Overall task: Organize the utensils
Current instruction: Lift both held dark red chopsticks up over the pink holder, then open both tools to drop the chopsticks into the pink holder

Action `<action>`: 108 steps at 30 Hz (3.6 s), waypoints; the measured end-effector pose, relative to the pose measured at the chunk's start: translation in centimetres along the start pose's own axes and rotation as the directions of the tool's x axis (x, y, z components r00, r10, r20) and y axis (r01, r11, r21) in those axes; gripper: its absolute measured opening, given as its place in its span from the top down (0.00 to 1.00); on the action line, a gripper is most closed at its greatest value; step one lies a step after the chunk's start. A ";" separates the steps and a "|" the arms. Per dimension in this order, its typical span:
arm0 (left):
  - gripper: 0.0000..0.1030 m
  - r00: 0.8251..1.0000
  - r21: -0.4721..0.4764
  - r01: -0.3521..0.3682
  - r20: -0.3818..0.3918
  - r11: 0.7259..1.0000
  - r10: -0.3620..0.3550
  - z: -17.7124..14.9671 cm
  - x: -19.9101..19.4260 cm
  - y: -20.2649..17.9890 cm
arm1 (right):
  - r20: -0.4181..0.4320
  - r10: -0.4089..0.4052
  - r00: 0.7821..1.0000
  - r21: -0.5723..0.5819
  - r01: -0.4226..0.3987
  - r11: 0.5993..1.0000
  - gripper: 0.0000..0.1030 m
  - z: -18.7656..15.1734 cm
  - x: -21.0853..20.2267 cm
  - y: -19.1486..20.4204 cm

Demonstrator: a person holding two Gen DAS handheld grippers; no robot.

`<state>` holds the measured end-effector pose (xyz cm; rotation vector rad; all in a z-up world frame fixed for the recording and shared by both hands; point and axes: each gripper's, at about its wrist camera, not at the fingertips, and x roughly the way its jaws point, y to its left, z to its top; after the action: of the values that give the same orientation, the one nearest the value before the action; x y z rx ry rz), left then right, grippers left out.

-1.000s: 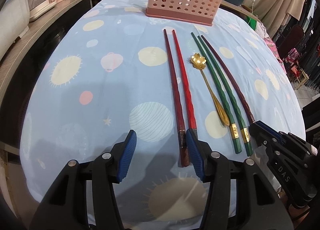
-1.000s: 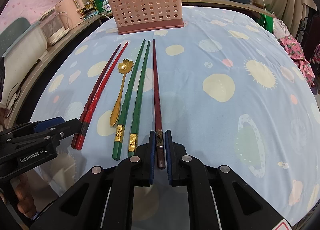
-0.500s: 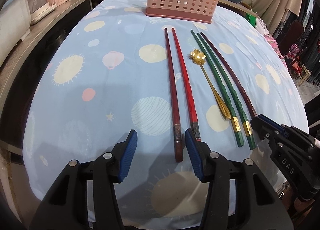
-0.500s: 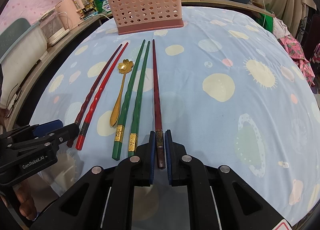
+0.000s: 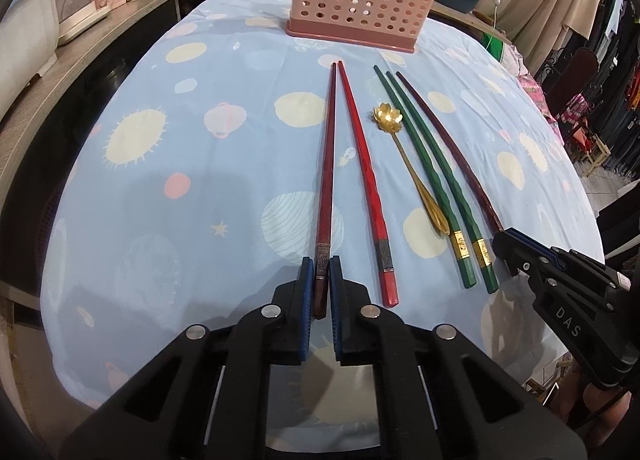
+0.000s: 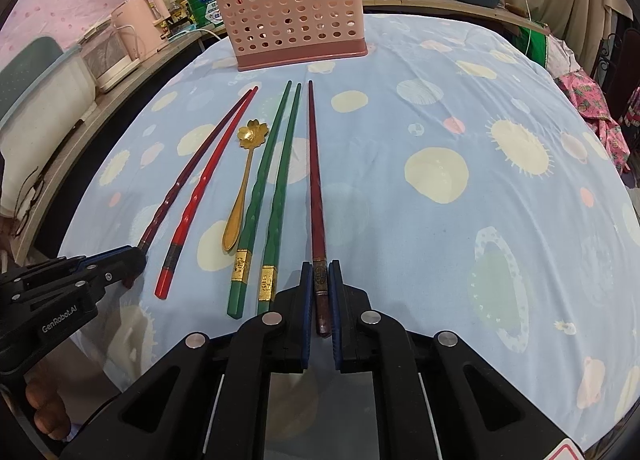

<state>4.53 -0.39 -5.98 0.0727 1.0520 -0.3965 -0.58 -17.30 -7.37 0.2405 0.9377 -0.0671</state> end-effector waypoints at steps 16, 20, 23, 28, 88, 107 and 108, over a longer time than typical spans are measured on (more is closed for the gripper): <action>0.93 0.992 -0.047 0.035 0.122 0.998 -0.029 3.2 -5.6 1.2 | 0.147 0.047 0.988 0.030 -0.052 0.998 0.93 3.9 -5.9 -0.4; 0.93 0.985 -0.059 0.050 0.171 0.997 -0.039 5.0 -7.2 1.5 | 0.192 0.052 0.980 0.047 -0.062 0.997 0.93 5.5 -7.5 -1.0; 0.93 0.977 -0.058 0.046 0.210 0.997 -0.033 6.4 -8.4 1.7 | 0.226 0.053 0.973 0.055 -0.067 0.996 0.93 6.9 -8.4 -1.4; 0.93 0.966 -0.074 0.049 0.256 0.996 -0.029 9.2 -9.8 2.1 | 0.285 0.059 0.957 0.054 -0.077 0.996 0.93 9.2 -9.9 -1.8; 0.72 0.839 -0.049 0.015 0.544 0.999 0.014 33.0 -10.3 0.6 | 0.470 0.065 0.880 0.152 -0.153 0.977 0.87 32.5 -4.8 -2.7; 0.53 0.859 -0.075 0.008 0.511 0.997 0.032 28.4 -11.6 1.1 | 0.504 0.052 0.862 0.123 -0.132 0.984 0.60 28.2 -9.0 -2.0; 0.53 0.861 -0.072 0.006 0.507 0.997 0.032 28.0 -11.6 1.1 | 0.502 0.055 0.863 0.119 -0.131 0.984 0.60 27.8 -9.2 -1.9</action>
<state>23.12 -2.96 17.77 -0.0874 0.5385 -0.3392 15.58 -26.07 15.45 0.3869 0.4020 -0.1047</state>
